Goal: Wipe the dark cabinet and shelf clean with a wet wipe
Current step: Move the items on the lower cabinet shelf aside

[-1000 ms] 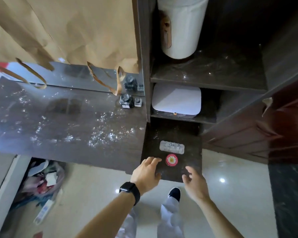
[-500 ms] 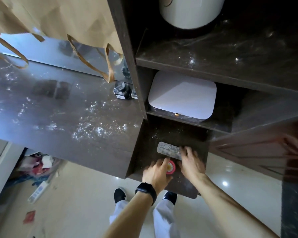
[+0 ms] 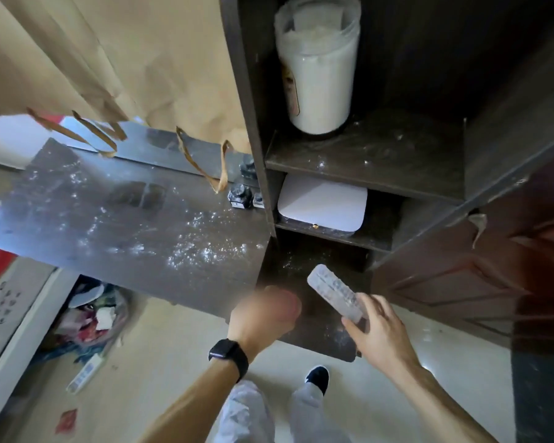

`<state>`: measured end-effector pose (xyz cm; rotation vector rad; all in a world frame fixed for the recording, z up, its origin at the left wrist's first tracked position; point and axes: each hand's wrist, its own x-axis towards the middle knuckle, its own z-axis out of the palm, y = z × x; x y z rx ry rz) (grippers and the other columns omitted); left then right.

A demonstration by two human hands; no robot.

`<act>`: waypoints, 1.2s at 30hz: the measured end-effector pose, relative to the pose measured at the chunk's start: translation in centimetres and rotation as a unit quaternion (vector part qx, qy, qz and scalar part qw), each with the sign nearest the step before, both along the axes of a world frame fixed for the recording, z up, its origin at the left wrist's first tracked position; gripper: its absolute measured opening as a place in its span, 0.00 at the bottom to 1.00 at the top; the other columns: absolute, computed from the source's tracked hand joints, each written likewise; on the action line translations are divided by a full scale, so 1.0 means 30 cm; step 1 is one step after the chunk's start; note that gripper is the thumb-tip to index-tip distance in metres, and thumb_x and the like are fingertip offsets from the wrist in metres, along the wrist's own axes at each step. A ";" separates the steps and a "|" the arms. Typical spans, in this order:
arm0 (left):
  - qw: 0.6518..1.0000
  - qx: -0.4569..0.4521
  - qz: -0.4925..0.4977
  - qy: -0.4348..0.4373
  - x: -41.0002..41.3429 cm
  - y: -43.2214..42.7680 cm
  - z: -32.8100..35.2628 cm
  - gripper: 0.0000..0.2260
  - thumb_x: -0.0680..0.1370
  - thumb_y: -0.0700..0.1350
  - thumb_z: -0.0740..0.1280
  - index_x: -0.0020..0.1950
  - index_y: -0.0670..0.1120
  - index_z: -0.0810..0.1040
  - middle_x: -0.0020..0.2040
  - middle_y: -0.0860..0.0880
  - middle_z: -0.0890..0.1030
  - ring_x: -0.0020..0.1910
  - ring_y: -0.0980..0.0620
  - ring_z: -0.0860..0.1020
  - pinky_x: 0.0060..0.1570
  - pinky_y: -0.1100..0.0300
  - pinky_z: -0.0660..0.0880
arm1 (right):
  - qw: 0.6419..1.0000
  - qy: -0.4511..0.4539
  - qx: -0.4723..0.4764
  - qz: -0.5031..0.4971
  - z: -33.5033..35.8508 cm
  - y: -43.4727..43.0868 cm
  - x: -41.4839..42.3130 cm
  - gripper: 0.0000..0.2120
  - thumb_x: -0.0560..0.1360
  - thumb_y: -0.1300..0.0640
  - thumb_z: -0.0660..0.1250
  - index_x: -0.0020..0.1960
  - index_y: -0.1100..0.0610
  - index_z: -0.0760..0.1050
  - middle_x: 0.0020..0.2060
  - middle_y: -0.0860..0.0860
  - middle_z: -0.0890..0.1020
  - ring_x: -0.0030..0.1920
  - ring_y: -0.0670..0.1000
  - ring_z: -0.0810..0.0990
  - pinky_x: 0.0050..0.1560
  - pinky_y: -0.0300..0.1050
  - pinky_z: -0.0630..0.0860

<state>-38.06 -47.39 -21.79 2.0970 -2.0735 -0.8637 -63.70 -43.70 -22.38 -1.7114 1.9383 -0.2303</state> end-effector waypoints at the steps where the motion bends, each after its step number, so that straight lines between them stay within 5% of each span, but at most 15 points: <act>1: 1.000 -0.019 0.009 0.005 0.022 0.002 0.043 0.27 0.66 0.65 0.69 0.62 0.58 0.73 0.50 0.56 0.81 0.48 0.53 0.78 0.44 0.60 0.73 | 0.999 -0.006 -0.035 -0.007 0.060 0.002 0.003 0.26 0.73 0.47 0.73 0.67 0.53 0.72 0.60 0.50 0.74 0.56 0.53 0.78 0.50 0.41 0.71; 6: 0.995 -0.099 0.025 0.007 0.088 -0.037 0.182 0.29 0.65 0.66 0.68 0.63 0.56 0.74 0.49 0.55 0.81 0.48 0.52 0.77 0.40 0.60 0.71 | 0.993 -0.024 -0.113 -0.016 0.279 -0.121 0.057 0.24 0.76 0.50 0.71 0.70 0.55 0.69 0.63 0.52 0.71 0.56 0.54 0.78 0.53 0.45 0.74; 12: 0.994 -0.106 0.011 0.026 0.138 -0.112 0.262 0.27 0.66 0.67 0.68 0.61 0.58 0.73 0.47 0.56 0.78 0.47 0.52 0.77 0.40 0.60 0.70 | 0.989 0.098 -0.108 0.025 0.318 -0.385 0.166 0.21 0.79 0.54 0.66 0.68 0.63 0.69 0.62 0.61 0.71 0.61 0.62 0.72 0.62 0.51 0.68; 18: 0.993 -0.107 -0.023 0.052 0.194 -0.183 0.299 0.28 0.65 0.69 0.66 0.61 0.57 0.74 0.44 0.56 0.73 0.43 0.54 0.72 0.42 0.59 0.72 | 0.980 0.174 -0.090 0.029 0.267 -0.524 0.239 0.24 0.80 0.57 0.62 0.73 0.63 0.65 0.69 0.60 0.71 0.71 0.59 0.66 0.71 0.51 0.59; 23: 0.992 -0.101 -0.049 0.062 0.225 -0.236 0.296 0.27 0.67 0.65 0.70 0.63 0.57 0.74 0.44 0.56 0.73 0.48 0.49 0.77 0.43 0.58 0.72 | 0.977 0.173 -0.122 -0.021 0.223 -0.420 0.333 0.25 0.80 0.50 0.61 0.76 0.53 0.64 0.77 0.55 0.63 0.72 0.61 0.63 0.64 0.56 0.71; 29: 0.992 -0.095 -0.068 0.056 0.260 -0.286 0.282 0.29 0.66 0.68 0.68 0.63 0.57 0.73 0.51 0.50 0.80 0.48 0.50 0.76 0.43 0.57 0.73 | 0.981 0.179 -0.068 -0.012 0.198 -0.448 0.397 0.29 0.83 0.44 0.49 0.80 0.52 0.51 0.81 0.54 0.52 0.80 0.56 0.50 0.76 0.62 0.56; 36: 0.992 -0.096 -0.062 0.055 0.271 -0.301 0.290 0.32 0.63 0.73 0.62 0.62 0.59 0.73 0.48 0.53 0.77 0.43 0.54 0.73 0.42 0.60 0.69 | 0.992 0.117 -0.048 -0.013 0.206 -0.526 0.401 0.33 0.82 0.44 0.52 0.80 0.59 0.47 0.81 0.58 0.47 0.80 0.57 0.42 0.78 0.60 0.48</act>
